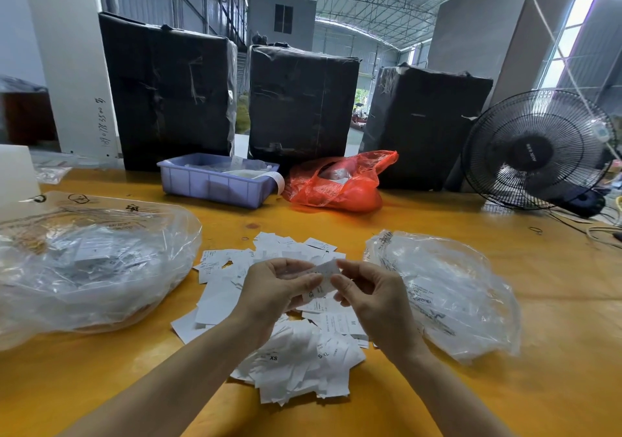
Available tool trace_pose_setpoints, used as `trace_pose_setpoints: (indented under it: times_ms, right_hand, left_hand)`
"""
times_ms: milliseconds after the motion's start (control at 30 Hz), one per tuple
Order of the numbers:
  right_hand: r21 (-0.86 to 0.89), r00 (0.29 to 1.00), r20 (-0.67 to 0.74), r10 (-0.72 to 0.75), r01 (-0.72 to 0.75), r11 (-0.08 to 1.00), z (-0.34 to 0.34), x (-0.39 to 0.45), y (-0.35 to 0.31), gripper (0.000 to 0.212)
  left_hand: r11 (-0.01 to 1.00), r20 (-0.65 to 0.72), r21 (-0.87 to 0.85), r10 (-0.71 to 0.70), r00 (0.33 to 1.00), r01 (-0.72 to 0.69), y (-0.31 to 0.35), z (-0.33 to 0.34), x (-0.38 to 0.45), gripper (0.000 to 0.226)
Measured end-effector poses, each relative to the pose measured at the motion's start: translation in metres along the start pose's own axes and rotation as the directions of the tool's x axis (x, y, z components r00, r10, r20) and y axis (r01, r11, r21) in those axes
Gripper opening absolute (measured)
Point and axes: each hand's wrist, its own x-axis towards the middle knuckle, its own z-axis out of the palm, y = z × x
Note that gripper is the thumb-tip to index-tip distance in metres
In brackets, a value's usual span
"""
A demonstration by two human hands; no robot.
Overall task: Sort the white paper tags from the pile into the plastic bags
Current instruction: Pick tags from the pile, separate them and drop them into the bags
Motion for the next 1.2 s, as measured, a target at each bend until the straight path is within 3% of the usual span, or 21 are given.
trace_pose_setpoints:
  times_ms: [100, 200, 333, 400, 600, 667, 733, 967, 1200]
  right_hand:
    - [-0.106, 0.996, 0.017, -0.087, 0.088, 0.991, 0.0059, -0.0032, -0.0014, 0.015]
    - [-0.079, 0.996, 0.026, -0.082, 0.084, 0.993, 0.0073, -0.0042, -0.0041, 0.007]
    - [-0.127, 0.988, 0.150, -0.037, 0.056, 0.990, 0.0071, -0.0063, -0.0021, 0.043]
    - [-0.104, 0.987, 0.160, -0.019, 0.036, 0.994, 0.0087, -0.0067, -0.0009, 0.034]
    - [0.168, 0.989, 0.008, 0.145, -0.144, 0.975, 0.0033, -0.0016, -0.0009, 0.020]
    - [0.198, 0.981, 0.025, 0.190, -0.191, 0.961, 0.0019, -0.0012, -0.0018, 0.014]
    - [0.198, 0.974, 0.082, 0.210, -0.222, 0.955, 0.0019, -0.0023, -0.0029, 0.025]
    - [0.253, 0.978, 0.067, 0.199, -0.209, 0.945, 0.0010, -0.0017, -0.0046, 0.008]
    - [0.209, 0.988, 0.088, 0.130, -0.146, 0.967, 0.0007, -0.0027, -0.0076, 0.010]
  left_hand:
    - [0.999, -0.006, 0.044, 0.026, 1.000, -0.026, -0.0033, 0.0029, -0.0043, 0.031]
    - [0.998, -0.029, 0.035, 0.044, 0.999, -0.043, -0.0027, 0.0039, -0.0052, 0.035]
    - [0.999, -0.057, -0.026, 0.028, 0.998, -0.030, -0.0042, 0.0031, -0.0037, 0.011]
    - [0.999, -0.057, -0.051, 0.012, 0.998, -0.015, -0.0049, 0.0031, -0.0043, 0.010]
    - [0.999, -0.065, -0.041, -0.007, 0.998, 0.005, -0.0023, 0.0046, -0.0035, 0.019]
    - [0.997, -0.075, -0.068, -0.025, 0.997, 0.020, -0.0023, 0.0043, -0.0034, 0.017]
    - [0.994, -0.076, -0.099, -0.047, 0.996, 0.039, -0.0021, 0.0045, -0.0038, 0.014]
    - [0.990, -0.017, -0.096, -0.105, 0.994, 0.103, 0.0014, 0.0063, -0.0069, 0.034]
    - [0.982, 0.008, -0.103, -0.159, 0.987, 0.159, 0.0016, 0.0055, -0.0062, 0.014]
